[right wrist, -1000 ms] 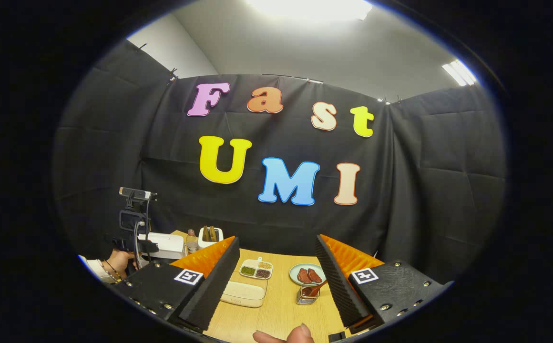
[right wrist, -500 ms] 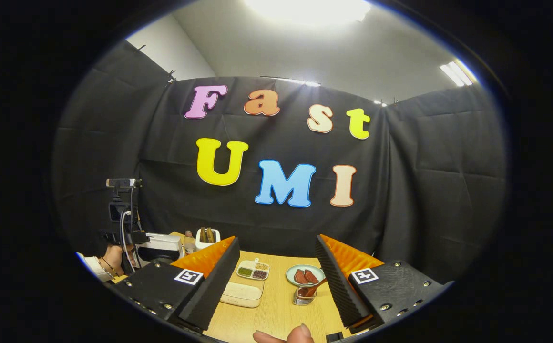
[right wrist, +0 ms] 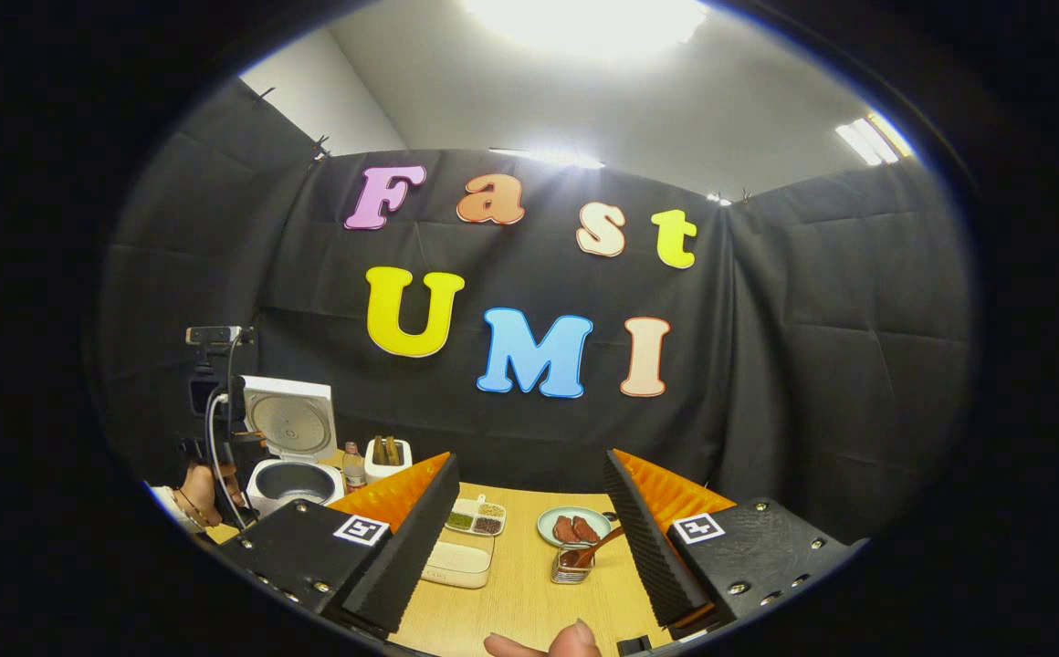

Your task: Close the left gripper, press the button to open the rice cooker; take a wooden spoon from the chopstick holder with the right hand, scoop a spoonful of rice and pour it into the rice cooker, then put the wooden spoon back into the chopstick holder.

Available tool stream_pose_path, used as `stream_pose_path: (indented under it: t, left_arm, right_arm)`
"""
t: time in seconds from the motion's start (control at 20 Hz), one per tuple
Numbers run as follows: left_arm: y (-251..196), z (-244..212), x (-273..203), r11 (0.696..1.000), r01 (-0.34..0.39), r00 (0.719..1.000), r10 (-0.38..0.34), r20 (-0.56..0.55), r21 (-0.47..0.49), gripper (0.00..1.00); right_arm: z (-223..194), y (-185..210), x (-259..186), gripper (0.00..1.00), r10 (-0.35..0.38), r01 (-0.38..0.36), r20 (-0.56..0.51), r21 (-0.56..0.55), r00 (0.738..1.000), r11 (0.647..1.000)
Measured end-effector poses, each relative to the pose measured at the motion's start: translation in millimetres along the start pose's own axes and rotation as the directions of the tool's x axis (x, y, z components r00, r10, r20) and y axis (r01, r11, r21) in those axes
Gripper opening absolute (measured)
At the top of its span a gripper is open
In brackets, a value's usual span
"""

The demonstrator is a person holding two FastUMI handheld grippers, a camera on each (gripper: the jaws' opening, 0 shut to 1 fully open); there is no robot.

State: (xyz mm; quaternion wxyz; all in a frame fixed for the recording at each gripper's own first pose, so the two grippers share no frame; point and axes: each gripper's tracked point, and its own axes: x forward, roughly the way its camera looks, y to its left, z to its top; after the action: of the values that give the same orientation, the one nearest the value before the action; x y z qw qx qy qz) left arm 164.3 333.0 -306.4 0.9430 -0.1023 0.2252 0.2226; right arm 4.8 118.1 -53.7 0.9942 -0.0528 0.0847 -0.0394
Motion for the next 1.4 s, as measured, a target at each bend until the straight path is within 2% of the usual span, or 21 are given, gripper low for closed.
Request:
stream_pose_path:
  t: [0.15, 0.2, 0.25, 0.3, 0.4, 0.5, 0.75, 0.8, 0.85, 1.0, 1.05, 1.25, 1.4]
  left_arm:
    - [-6.3, 13.1, -18.7, 1.000, 0.020, 0.999, -0.020, 0.035, 0.012, 0.09]
    - [-8.4, 16.7, -25.3, 0.999, 0.029, 0.999, -0.030, 0.044, 0.012, 0.06]
    - [-11.6, 20.2, -31.6, 0.999, 0.038, 0.998, -0.039, 0.053, 0.011, 0.08]
    - [-14.4, 24.0, -37.2, 0.999, 0.043, 0.997, -0.043, 0.060, 0.013, 0.06]
    - [-17.7, 31.4, -48.6, 0.999, 0.048, 0.996, -0.049, 0.080, 0.019, 0.09]
    - [-21.7, 36.3, -61.3, 0.998, 0.054, 0.994, -0.055, 0.091, 0.018, 0.07]
    - [-29.0, 45.5, -101.6, 1.000, 0.001, 0.991, -0.005, 0.134, 0.032, 0.10]
    - [-32.3, 49.3, -112.4, 0.999, -0.013, 0.989, 0.007, 0.145, 0.042, 0.00]
    - [-35.4, 52.1, -123.7, 0.998, -0.035, 0.986, 0.026, 0.163, 0.049, 0.00]
    - [-45.8, 58.9, -160.4, 0.993, -0.099, 0.974, 0.085, 0.212, 0.057, 0.22]
    - [-50.7, 59.3, -172.2, 0.992, -0.114, 0.969, 0.098, 0.226, 0.060, 0.22]
    - [-65.9, 56.3, -220.4, 0.983, -0.174, 0.951, 0.153, 0.269, 0.055, 0.37]
    - [-76.6, 53.7, -248.7, 0.969, -0.230, 0.929, 0.191, 0.318, 0.087, 0.36]
  right_arm:
    - [-1.4, -10.6, -0.2, 0.97, -0.017, 0.017, 0.001, 0.004, 1.000, 1.000]
    - [-1.2, -14.5, -0.4, 0.97, -0.023, 0.023, 0.005, 0.006, 1.000, 1.000]
    - [-1.2, -18.7, 0.7, 0.97, -0.030, 0.030, 0.007, 0.007, 1.000, 1.000]
    - [-3.8, -24.1, 1.7, 0.97, -0.036, 0.036, 0.008, 0.007, 0.999, 0.999]
    - [-7.7, -33.6, 4.9, 0.97, -0.045, 0.045, 0.006, 0.003, 0.999, 0.999]
    - [-14.6, -45.3, 12.4, 0.97, -0.047, 0.047, 0.000, -0.002, 0.999, 0.999]
    - [-52.6, -73.5, 53.0, 0.97, 0.001, -0.001, -0.051, -0.003, 0.999, 1.000]
    - [-61.4, -81.0, 62.8, 0.97, 0.013, -0.014, -0.061, -0.006, 0.998, 1.000]
    - [-68.0, -89.9, 72.4, 0.97, 0.022, -0.022, -0.062, -0.007, 0.998, 1.000]
    - [-97.9, -116.1, 104.9, 0.98, 0.056, -0.054, -0.089, 0.024, 0.994, 0.998]
    - [-107.1, -126.1, 115.7, 0.98, 0.064, -0.061, -0.092, 0.037, 0.994, 0.997]
    - [-161.2, -158.2, 158.0, 0.97, 0.103, -0.093, -0.122, 0.087, 0.987, 0.992]
    - [-204.1, -171.9, 186.0, 0.97, 0.124, -0.106, -0.158, 0.121, 0.980, 0.987]
